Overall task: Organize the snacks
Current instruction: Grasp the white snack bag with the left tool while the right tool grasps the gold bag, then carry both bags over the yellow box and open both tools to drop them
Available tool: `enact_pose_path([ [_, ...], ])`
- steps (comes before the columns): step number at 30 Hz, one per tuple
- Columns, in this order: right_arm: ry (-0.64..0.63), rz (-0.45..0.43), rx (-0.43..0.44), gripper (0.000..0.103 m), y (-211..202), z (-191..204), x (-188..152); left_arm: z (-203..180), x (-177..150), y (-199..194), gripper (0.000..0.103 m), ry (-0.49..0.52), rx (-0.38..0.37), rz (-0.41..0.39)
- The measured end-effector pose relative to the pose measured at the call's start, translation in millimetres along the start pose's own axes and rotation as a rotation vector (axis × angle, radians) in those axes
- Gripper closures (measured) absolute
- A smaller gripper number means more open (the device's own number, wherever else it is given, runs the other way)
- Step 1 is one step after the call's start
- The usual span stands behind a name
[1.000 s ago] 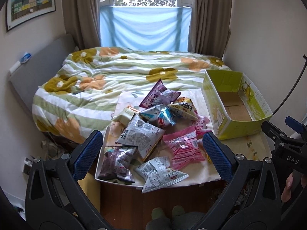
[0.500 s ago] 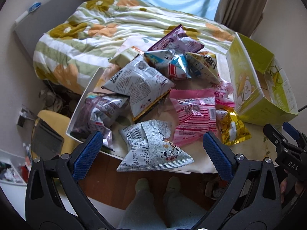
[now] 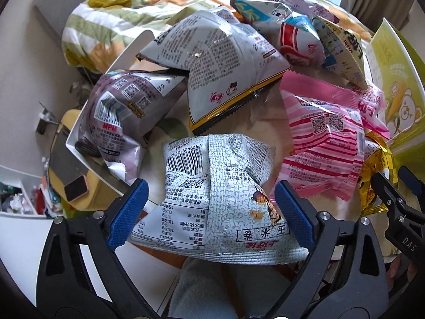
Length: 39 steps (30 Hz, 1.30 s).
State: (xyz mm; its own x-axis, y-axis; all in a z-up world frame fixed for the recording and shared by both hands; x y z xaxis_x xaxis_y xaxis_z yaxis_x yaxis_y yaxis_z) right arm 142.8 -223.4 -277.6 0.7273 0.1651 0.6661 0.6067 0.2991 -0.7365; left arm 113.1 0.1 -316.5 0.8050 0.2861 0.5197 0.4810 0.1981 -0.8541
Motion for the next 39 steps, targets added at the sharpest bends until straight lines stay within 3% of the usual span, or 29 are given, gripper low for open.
enact_pose_path([
  [7,-0.008,0.035,0.008,0.017,18,0,-4,-4,-12,9,0.019,0.043,0.0,0.044],
  [10,-0.004,0.061,0.004,0.027,23,1,-7,-9,-16,14,0.031,0.075,0.001,0.064],
  [13,0.002,0.075,-0.005,0.03,27,0,-10,-11,-17,15,0.034,0.105,-0.002,0.059],
  [24,0.009,0.109,-0.05,0.04,30,1,-17,-13,-13,10,0.038,0.163,-0.059,0.045],
  [39,0.115,0.043,-0.129,0.043,-8,9,-3,-11,-2,-33,0.038,0.236,-0.163,-0.011],
])
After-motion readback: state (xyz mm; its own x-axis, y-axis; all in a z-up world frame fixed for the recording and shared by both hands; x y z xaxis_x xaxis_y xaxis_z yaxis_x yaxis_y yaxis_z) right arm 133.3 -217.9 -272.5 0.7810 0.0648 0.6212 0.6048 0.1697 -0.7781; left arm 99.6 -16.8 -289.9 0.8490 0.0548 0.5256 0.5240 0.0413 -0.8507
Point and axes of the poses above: each gripper's, at about its wrist camera, not at the fingertips, and y roughly the way its jaws point, z to its left, x to its top, the point moved 5 cm from there along y, roughly the way its jaws point, and after that the axes turned 14 degrees about -z, right-handed, at the moved point
